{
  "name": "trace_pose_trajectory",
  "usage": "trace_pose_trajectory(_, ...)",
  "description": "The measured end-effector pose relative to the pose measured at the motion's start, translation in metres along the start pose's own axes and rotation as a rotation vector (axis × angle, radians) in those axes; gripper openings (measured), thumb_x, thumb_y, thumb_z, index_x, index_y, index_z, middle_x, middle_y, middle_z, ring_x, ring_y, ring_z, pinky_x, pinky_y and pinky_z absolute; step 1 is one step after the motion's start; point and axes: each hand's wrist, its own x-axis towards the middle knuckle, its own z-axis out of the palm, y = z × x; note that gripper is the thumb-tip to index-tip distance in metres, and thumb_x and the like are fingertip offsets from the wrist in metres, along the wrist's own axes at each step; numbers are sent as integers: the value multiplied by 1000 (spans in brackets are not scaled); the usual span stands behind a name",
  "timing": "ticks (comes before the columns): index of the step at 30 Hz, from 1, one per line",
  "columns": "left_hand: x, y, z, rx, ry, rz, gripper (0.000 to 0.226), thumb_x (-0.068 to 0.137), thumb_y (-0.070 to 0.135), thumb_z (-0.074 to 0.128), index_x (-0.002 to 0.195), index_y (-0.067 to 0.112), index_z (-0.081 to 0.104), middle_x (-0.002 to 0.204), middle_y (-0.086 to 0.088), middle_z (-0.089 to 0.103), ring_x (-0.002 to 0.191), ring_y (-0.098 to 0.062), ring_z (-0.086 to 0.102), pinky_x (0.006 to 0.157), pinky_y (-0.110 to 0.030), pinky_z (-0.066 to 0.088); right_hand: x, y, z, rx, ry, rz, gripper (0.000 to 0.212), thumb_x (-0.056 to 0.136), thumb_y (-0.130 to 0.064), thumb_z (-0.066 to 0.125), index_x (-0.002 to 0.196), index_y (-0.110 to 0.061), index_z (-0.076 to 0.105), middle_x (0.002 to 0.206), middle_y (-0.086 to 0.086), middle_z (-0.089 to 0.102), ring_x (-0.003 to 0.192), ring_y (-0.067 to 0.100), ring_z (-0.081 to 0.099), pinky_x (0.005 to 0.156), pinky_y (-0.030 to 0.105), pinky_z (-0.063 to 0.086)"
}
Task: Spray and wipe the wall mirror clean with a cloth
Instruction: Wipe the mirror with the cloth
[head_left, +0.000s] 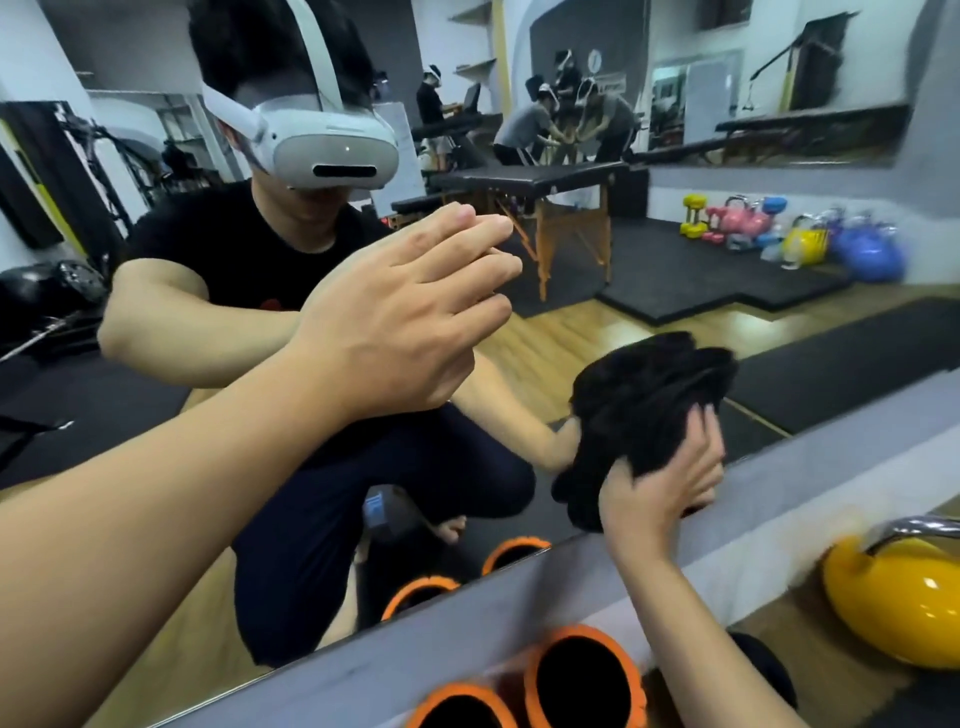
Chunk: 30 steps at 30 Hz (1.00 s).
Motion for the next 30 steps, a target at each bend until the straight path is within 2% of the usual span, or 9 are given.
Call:
trace_pose_trajectory(2,1,1,0,1,4,-1,28,90,15,57,111,1,70,136,-18,63,142,-41,48,124,-54,29,27,-44,9,72,133,292,76,74,-24,56,148,-22,39,156,4,35,136,36,36,110,54,25)
trace_pose_trajectory(4,2,2,-1,-31,26,-10,32,95,13,52,120,1,67,136,-19,63,141,-40,49,122,-55,32,37,-83,14,63,197,345,74,73,-30,53,147,-23,43,156,1,37,134,35,38,108,56,28)
trace_pose_trajectory(8,2,1,-4,-128,51,-69,42,105,16,41,140,-3,56,143,-19,59,141,-39,50,121,-55,34,-26,-115,15,44,45,-201,75,71,-37,55,145,-24,44,156,7,37,143,37,32,112,50,22)
trace_pose_trajectory(11,3,0,-2,-111,45,-47,42,105,18,42,139,-2,57,141,-18,61,141,-39,50,120,-56,35,-92,-74,19,-99,-102,-679,70,80,-36,58,146,-40,38,156,-1,32,146,36,28,113,52,25)
trace_pose_trajectory(16,2,-1,1,-58,76,-9,36,103,19,48,128,2,66,137,-17,64,139,-39,52,119,-55,36,-97,27,6,-228,-185,-897,64,92,-28,53,150,-47,35,152,-7,37,148,28,26,115,48,28)
trace_pose_trajectory(18,2,-1,3,-56,80,-1,34,100,18,51,125,2,68,138,-18,63,140,-40,51,119,-56,37,-77,50,-5,-245,-242,-775,57,93,-22,46,146,-42,37,147,-1,41,145,31,30,106,55,34)
trace_pose_trajectory(21,0,-1,5,-33,81,12,34,96,18,54,123,3,69,140,-18,62,141,-41,50,120,-56,35,-38,60,-18,-203,-280,-444,78,73,-20,51,147,-31,31,154,7,33,145,37,29,107,58,32)
trace_pose_trajectory(27,-1,-2,7,-11,67,16,35,95,17,52,122,4,68,140,-18,62,141,-41,50,122,-54,32,68,-17,-5,31,71,373,70,85,-14,64,150,-24,38,159,2,31,138,37,33,109,54,23)
trace_pose_trajectory(30,0,-1,6,-24,66,4,36,97,17,51,126,4,66,141,-18,60,141,-40,49,121,-55,34,97,-72,-3,55,119,367,65,86,-23,62,148,-28,41,159,-1,32,137,35,33,108,54,24)
